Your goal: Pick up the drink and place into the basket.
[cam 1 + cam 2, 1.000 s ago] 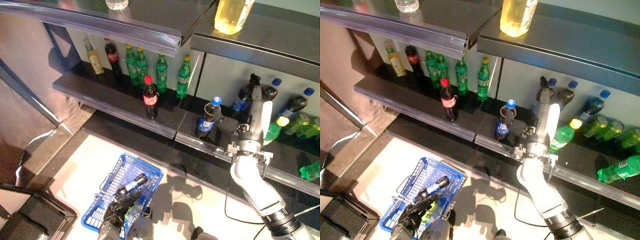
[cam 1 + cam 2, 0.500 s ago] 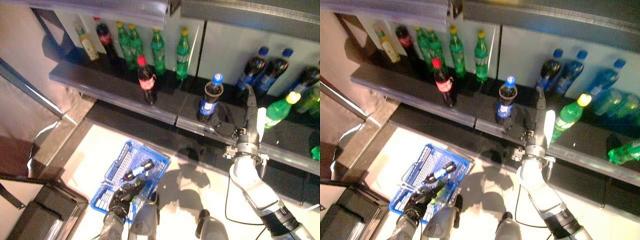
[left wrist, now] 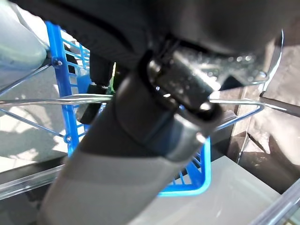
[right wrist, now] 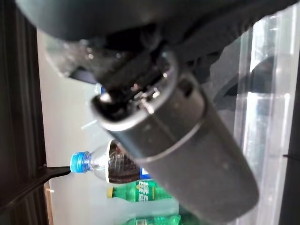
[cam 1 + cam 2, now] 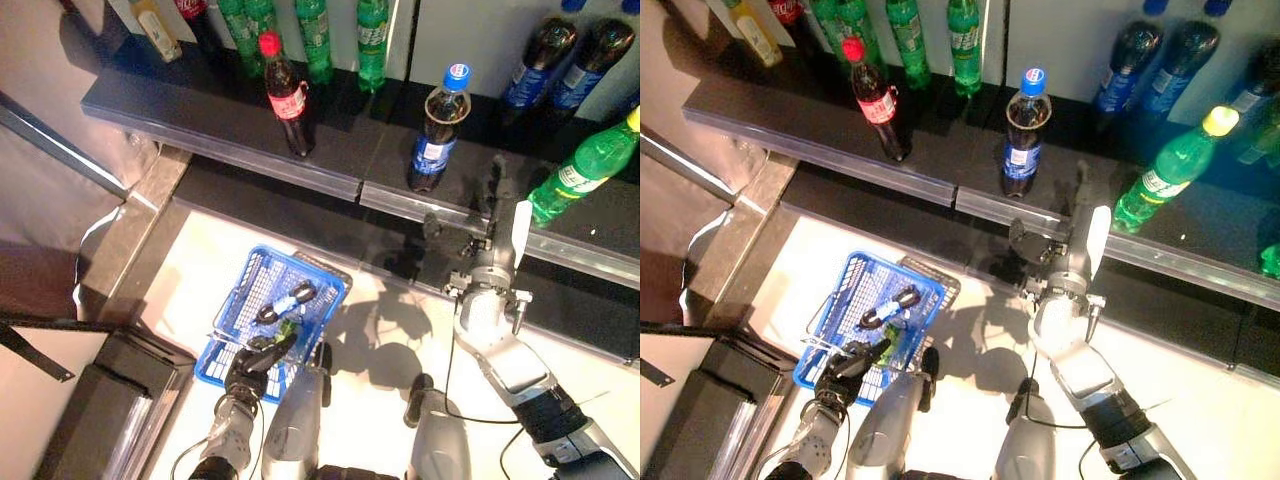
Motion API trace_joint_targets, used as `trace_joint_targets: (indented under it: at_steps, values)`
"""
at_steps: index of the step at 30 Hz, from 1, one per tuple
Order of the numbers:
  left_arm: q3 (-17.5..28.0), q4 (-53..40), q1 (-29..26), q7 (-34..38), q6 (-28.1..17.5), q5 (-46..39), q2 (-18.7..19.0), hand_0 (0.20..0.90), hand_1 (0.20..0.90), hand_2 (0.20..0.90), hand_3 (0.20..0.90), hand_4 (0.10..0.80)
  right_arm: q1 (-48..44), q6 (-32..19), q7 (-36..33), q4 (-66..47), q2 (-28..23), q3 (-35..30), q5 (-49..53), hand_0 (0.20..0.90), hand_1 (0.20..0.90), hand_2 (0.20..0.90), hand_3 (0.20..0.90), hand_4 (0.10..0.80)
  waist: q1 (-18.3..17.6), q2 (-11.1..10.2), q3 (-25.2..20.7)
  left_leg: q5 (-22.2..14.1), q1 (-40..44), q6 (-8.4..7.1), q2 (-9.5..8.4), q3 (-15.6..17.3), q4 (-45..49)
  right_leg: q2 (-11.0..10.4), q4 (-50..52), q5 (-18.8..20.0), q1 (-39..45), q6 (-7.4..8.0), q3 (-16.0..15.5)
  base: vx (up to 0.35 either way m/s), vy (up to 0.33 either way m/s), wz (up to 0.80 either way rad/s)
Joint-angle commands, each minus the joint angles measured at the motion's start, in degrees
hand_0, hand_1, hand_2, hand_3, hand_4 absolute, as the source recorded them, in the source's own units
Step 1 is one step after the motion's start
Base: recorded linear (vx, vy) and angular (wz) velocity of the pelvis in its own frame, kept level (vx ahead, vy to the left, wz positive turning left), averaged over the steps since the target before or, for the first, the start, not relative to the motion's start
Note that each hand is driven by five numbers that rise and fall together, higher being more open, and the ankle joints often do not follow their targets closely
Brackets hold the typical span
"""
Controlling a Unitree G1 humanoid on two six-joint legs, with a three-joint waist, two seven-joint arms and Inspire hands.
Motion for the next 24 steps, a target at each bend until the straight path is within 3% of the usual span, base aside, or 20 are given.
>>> trace_joint_targets:
  at_steps: [1, 15, 24]
  values:
    - [-5.58, -1.3, 13.66, 0.67, -0.35, 2.6, 7.14, 0.3, 0.3, 0.3, 0.2, 0.1, -9.12, -5.78, -5.27, -3.39, 1.28, -3.17, -0.09, 0.9, 0.9, 0.9, 0.9, 0.8, 2.39, -2.1, -0.47, 4.55, -5.33, -1.27, -0.41, -3.31, 3.37, -0.75, -3.71, 4.24, 2.92, -0.68, -1.84, -0.003, -0.023, 0.06]
    - [-5.64, -4.08, 10.19, 2.13, 2.08, 3.0, 10.04, 0.3, 0.3, 0.3, 0.2, 0.1, -23.12, -6.49, -8.15, 3.27, 2.52, -4.89, 5.22, 0.9, 0.9, 0.9, 0.9, 0.8, 5.93, -4.52, -0.47, 0.33, -9.82, 0.5, -1.0, -3.99, 4.35, -0.42, -7.92, 5.89, 2.24, 0.73, -2.74, -0.013, -0.033, 0.07]
    - [-6.07, -4.82, 7.89, 3.79, 2.69, 2.64, 11.19, 0.3, 0.3, 0.3, 0.2, 0.1, -30.49, -6.41, -11.73, 9.95, 1.01, -5.88, 10.6, 0.9, 0.9, 0.9, 0.9, 0.8, 7.12, -5.68, -0.47, 0.01, -12.0, 1.07, -1.03, -4.07, 4.17, -0.38, -9.19, 6.56, 0.63, 0.85, -3.48, -0.019, -0.012, 0.04]
